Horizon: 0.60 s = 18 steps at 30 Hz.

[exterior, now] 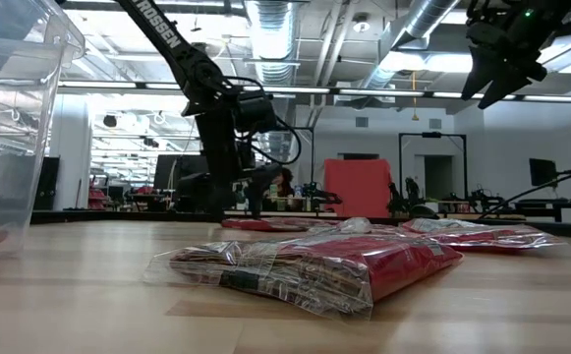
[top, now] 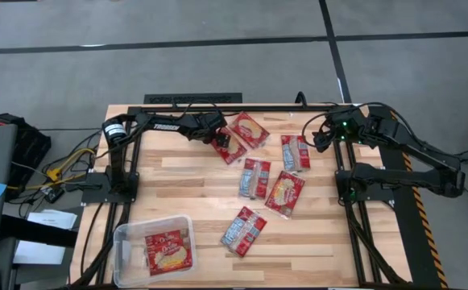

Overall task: Sort popcorn bags into baskets
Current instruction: Put the red popcorn bag into the transparent bin

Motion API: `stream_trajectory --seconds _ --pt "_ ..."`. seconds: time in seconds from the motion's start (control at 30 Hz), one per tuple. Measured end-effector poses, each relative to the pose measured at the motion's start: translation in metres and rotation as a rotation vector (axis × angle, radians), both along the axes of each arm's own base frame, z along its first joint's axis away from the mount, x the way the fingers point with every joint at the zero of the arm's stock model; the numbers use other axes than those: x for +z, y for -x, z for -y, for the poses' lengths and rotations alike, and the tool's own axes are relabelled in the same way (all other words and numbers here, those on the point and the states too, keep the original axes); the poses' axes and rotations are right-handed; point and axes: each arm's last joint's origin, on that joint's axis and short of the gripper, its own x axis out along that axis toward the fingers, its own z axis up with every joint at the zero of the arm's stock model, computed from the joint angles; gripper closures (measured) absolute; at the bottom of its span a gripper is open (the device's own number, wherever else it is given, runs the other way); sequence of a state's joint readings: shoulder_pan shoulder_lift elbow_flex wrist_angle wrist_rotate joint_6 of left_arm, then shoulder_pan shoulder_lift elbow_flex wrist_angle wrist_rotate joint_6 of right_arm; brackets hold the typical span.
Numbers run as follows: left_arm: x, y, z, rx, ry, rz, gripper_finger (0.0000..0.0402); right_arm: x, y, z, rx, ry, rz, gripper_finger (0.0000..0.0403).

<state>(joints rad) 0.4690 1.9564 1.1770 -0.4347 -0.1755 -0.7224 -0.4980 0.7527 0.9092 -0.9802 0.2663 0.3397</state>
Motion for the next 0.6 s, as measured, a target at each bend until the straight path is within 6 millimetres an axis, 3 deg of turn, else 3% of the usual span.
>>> stream_trajectory --seconds 0.2,0.6 --pt "-0.0006 -0.0025 0.0042 -0.033 0.048 0.026 0.0151 0.0000 -0.0001 0.0001 0.000 0.001 0.000 0.0086" --pt "-0.0012 -0.0057 0.0085 -0.068 0.085 0.054 0.0389 0.0001 0.0001 0.0001 -0.004 0.004 -0.001 0.0086"
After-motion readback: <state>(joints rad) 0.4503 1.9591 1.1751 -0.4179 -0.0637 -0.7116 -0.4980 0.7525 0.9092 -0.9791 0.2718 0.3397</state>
